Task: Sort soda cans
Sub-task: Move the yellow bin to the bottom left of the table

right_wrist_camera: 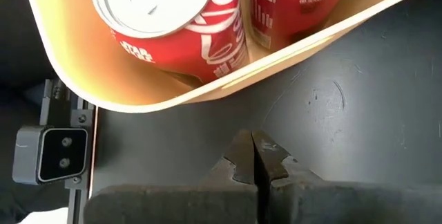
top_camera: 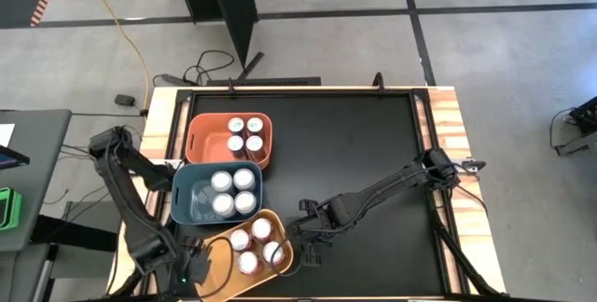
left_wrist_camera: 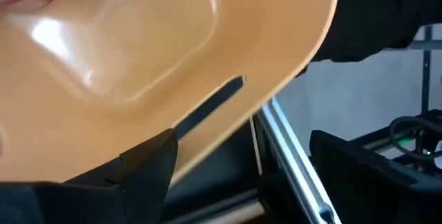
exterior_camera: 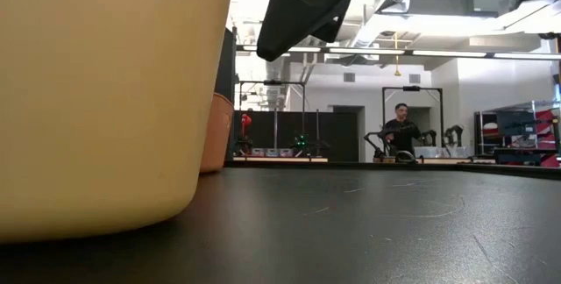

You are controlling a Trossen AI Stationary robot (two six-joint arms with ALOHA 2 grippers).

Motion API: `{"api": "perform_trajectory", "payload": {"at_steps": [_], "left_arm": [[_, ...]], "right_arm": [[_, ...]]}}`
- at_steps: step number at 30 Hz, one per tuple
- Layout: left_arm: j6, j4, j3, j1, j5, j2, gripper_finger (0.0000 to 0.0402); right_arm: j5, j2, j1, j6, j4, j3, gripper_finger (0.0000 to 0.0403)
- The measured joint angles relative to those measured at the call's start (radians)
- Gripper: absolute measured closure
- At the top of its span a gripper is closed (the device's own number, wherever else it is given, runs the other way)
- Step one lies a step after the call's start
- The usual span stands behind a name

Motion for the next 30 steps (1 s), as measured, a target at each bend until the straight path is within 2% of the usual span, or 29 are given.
{"api": "perform_trajectory", "payload": {"at_steps": [6, 14, 23, 30], "left_arm": [[-0.063, -0.179, 0.111, -0.047, -0.02, 0.0, 0.0077], [-0.088, -0.257, 0.227, -0.119, -0.175, 0.0, 0.0077], [-0.123, -0.259, 0.24, -0.134, -0.223, -0.001, 0.0077], [-0.072, -0.227, 0.238, -0.134, -0.285, 0.0, 0.0077]], "right_arm": [[0.0, 0.016, 0.0, 0.001, 0.009, -0.001, 0.0403], [-0.009, 0.078, 0.019, 0.008, 0.111, 0.0, 0.0403], [-0.01, 0.098, 0.041, 0.0, 0.23, -0.001, 0.0403], [-0.007, 0.098, 0.041, -0.048, 0.299, -0.002, 0.0403]]}}
